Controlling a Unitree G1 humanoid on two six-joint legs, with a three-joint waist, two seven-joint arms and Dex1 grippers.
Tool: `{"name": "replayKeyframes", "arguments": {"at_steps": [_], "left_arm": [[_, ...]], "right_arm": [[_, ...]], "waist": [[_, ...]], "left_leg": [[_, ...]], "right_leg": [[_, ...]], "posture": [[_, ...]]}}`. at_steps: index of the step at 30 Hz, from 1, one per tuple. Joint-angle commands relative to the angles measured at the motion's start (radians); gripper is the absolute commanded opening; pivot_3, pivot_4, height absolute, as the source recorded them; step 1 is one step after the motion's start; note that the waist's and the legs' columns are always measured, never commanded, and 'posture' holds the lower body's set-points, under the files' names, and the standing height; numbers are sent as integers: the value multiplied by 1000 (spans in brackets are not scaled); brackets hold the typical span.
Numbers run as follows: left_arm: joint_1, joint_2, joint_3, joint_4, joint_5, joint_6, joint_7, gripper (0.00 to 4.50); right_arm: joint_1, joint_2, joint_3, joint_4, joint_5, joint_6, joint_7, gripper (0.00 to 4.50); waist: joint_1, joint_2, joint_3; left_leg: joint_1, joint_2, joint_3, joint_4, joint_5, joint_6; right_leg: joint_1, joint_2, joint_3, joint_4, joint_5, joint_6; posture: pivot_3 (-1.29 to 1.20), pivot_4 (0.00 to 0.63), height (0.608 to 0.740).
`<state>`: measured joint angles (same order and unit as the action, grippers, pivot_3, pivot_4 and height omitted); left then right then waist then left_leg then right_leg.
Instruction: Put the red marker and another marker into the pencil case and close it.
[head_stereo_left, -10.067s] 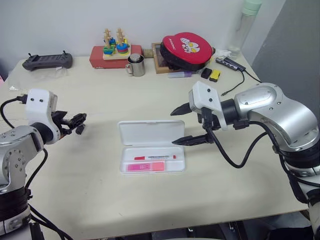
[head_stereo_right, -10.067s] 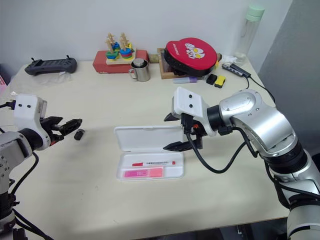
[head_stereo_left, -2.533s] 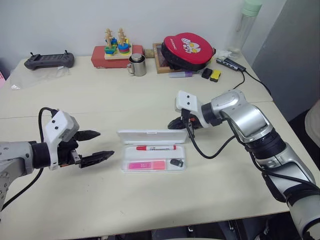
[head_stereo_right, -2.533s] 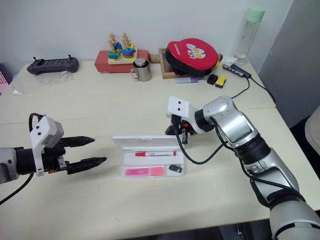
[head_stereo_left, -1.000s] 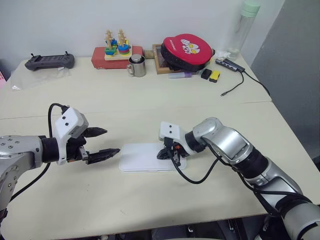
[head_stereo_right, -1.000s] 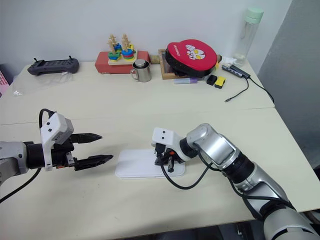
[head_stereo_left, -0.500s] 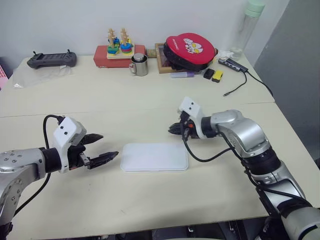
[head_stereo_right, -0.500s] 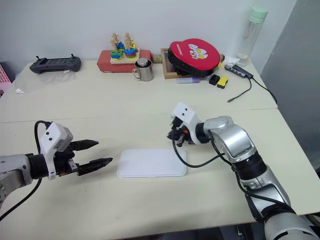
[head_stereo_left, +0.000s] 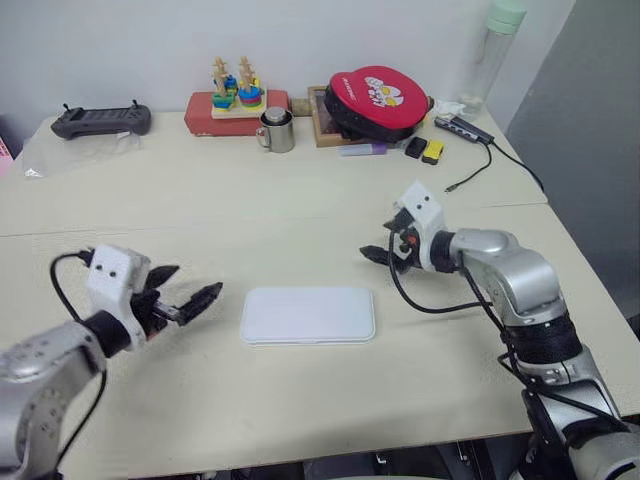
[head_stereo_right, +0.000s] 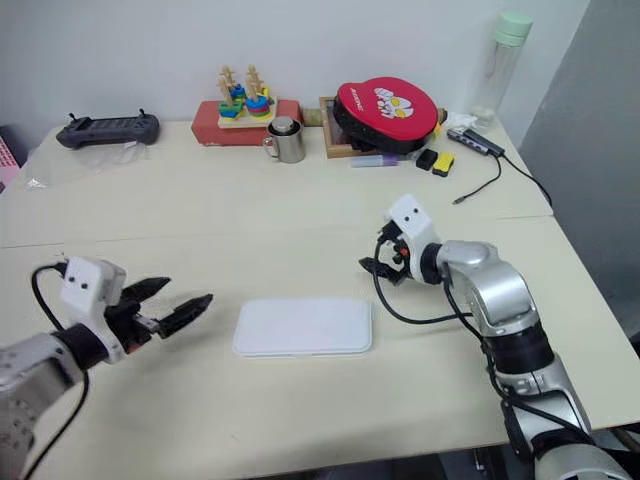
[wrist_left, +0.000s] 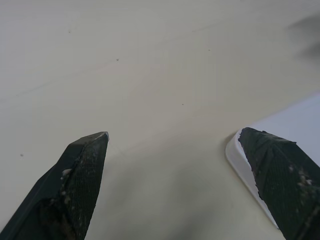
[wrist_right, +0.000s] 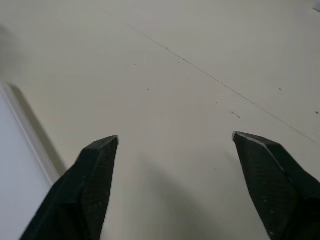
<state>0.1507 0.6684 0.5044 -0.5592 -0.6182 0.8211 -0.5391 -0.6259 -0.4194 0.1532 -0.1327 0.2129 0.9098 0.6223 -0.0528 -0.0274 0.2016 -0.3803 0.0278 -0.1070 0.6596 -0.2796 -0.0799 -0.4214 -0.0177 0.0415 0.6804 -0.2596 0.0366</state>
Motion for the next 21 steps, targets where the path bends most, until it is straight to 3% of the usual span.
{"name": "replayKeyframes", "arguments": {"at_steps": [1,7,12,21], "left_arm": [[9,-37,12,-69,11,-16,71,4500],[43,-178,19,-130,64,-6,275,4500],[128,-206,33,-139,107,-57,291,4500],[152,-245,96,-4,160,-156,322,4500]], "right_arm": [[26,-8,-53,-41,-19,-29,-65,4468],[170,20,-153,-97,-44,-44,-209,4468],[259,73,-204,-174,-17,-82,-266,4468],[369,95,-209,-200,-42,-217,-298,4468]], "waist": [[2,0,0],[4,0,-1],[1,0,0],[2,0,-1]], "left_leg": [[0,0,0,0,0,0],[2,0,0,2,0,0],[2,0,1,1,0,0],[3,0,2,2,0,0]], "right_leg": [[0,0,0,0,0,0],[2,1,1,0,1,1],[1,1,2,0,1,1],[2,2,3,0,2,1]], "posture": [[0,150,740],[0,150,740],[0,150,740],[0,150,740]]}}
